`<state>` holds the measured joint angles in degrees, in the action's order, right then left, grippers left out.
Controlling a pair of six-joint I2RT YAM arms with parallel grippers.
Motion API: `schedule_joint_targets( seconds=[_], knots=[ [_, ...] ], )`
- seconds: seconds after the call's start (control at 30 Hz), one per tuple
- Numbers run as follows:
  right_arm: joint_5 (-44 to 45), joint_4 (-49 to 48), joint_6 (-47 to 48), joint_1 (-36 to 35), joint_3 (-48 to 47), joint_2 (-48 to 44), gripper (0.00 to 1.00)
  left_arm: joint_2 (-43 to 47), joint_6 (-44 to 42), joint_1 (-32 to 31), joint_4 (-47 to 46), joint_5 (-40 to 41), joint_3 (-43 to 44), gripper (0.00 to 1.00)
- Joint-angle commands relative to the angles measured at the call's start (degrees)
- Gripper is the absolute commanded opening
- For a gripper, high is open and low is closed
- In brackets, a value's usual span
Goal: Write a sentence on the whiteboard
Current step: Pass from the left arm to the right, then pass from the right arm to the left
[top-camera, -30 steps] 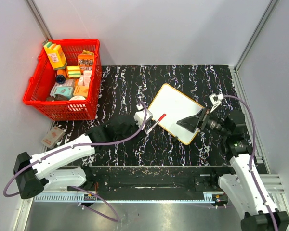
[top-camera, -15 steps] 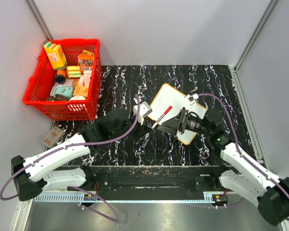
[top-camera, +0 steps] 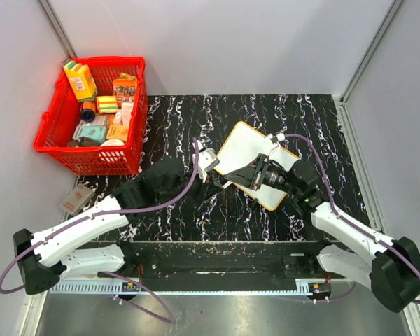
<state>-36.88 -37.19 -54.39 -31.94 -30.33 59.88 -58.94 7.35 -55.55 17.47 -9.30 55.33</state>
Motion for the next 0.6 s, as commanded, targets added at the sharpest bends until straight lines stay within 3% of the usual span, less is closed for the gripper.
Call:
schedule_joint_targets(
  seconds=[0.0, 0.1, 0.13, 0.23, 0.4, 0.5, 0.53, 0.57],
  knots=[
    [2.6, -0.4, 1.5, -0.1, -0.3, -3.0, 0.00, 1.6, -0.3, -0.1, -3.6, -2.7, -0.3, 0.07],
    [3.7, 1.9, 3.0, 0.0, -0.4, -4.1, 0.00, 0.8, -0.1, -0.1, -4.7, -2.9, -0.4, 0.51],
    [3.7, 2.1, 3.2, 0.0, -0.4, -4.2, 0.00, 0.1, -0.1, -0.1, -5.1, -2.8, -0.1, 0.57],
    [3.8, 2.6, 3.3, 0.0, -0.4, -4.2, 0.00, -2.3, -0.4, -0.1, -5.7, -4.2, 1.2, 0.58],
    [4.3, 3.1, 3.3, 0.0, -0.6, -4.4, 0.00, -6.4, -0.8, -0.1, -6.0, -5.6, 3.0, 0.44],
    [4.1, 3.4, 3.6, -0.1, -0.2, -5.1, 0.00, -7.3, -0.7, -0.1, -6.8, -6.6, 3.0, 0.06],
    [4.3, 3.6, 4.1, 0.0, 0.1, -5.4, 0.02, -7.3, -0.8, -0.1, -6.9, -6.7, 3.0, 0.00],
    [4.5, 4.1, 4.3, -0.1, 0.4, -5.8, 0.07, -7.3, -0.8, -0.1, -6.9, -6.9, 2.9, 0.00]
  ],
)
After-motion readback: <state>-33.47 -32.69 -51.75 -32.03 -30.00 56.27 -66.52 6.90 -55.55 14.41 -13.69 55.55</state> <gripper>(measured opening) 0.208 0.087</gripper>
